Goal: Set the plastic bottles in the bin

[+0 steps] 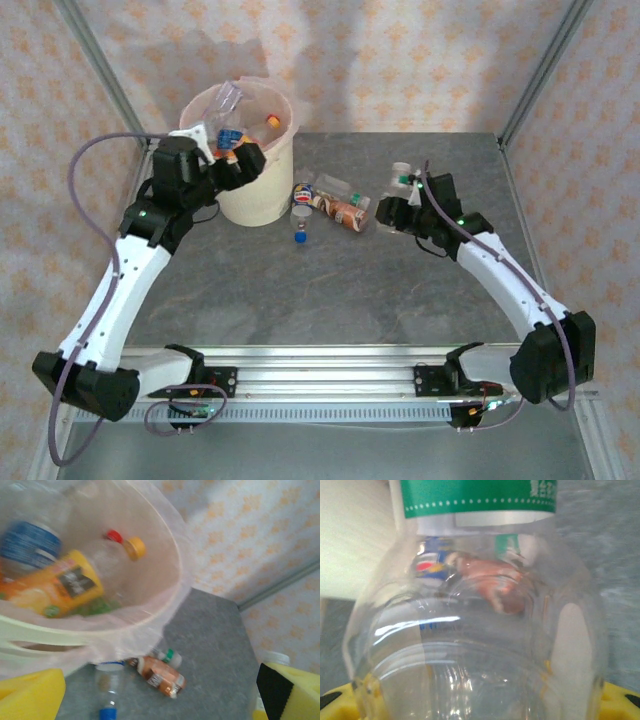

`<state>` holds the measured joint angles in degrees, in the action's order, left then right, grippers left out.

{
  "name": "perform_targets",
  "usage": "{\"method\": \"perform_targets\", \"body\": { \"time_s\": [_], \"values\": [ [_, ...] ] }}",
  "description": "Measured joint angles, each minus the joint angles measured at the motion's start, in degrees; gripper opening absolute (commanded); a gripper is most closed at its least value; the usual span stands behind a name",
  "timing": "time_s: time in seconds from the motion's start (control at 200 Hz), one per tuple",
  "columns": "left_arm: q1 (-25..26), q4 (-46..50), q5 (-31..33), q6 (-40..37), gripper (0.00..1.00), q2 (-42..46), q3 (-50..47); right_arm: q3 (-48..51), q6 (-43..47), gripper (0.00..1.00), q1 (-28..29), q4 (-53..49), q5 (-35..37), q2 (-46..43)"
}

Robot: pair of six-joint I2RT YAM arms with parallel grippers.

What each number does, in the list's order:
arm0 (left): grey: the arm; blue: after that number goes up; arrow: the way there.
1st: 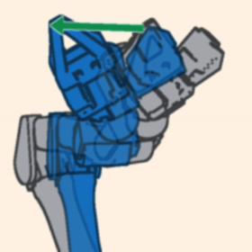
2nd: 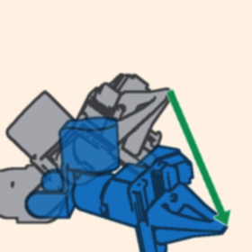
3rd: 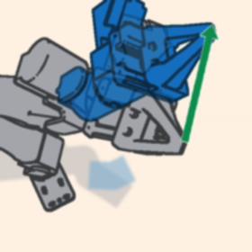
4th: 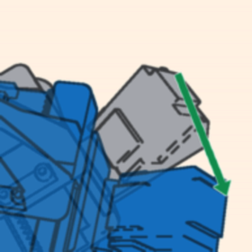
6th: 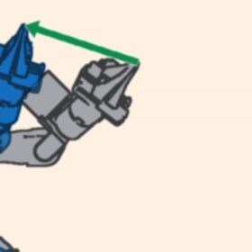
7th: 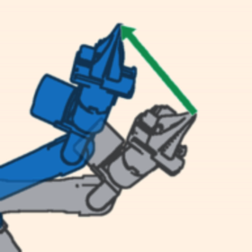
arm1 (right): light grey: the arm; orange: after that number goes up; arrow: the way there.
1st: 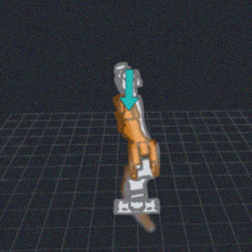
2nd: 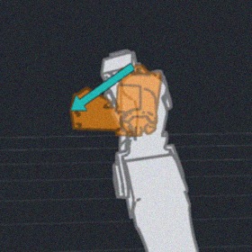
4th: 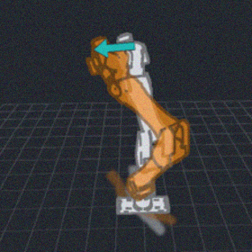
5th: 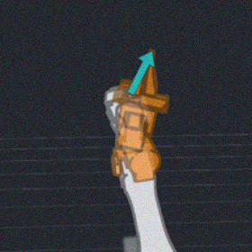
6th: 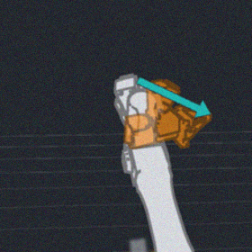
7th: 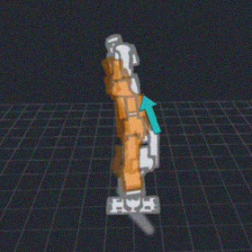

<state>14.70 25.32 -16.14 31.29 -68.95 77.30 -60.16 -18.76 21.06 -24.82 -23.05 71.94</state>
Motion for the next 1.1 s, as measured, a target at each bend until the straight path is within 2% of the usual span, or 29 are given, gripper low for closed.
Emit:
{"method": "perform_targets", "body": {
  "time_s": [0.195, 0.405, 0.49, 0.901, 1.096],
  "values": [
    [5.2, -1.8, -2.1, 0.9, 1.00, -5.4, 4.5, -4.3, 2.3, 0.51, 9.7, 2.6, -2.3, 0.0],
    [6.3, -3.3, -5.2, 1.7, 0.98, -9.2, 8.0, -9.4, 4.1, 0.51, 15.9, 6.0, -4.8, 2.3],
    [6.3, -3.3, -7.1, 1.7, 0.94, -10.4, 8.5, -11.1, 4.6, 0.51, 17.3, 6.4, -5.3, 3.8],
    [8.4, -3.2, -15.2, 1.2, 0.88, -13.2, 10.7, -15.0, 5.6, 0.51, 20.3, 6.9, -6.2, 8.0],
    [9.0, -3.2, -16.7, 0.5, 0.76, -14.5, 11.5, -15.7, 5.5, 0.51, 20.3, 7.9, -7.3, 8.1]
  ]
}}
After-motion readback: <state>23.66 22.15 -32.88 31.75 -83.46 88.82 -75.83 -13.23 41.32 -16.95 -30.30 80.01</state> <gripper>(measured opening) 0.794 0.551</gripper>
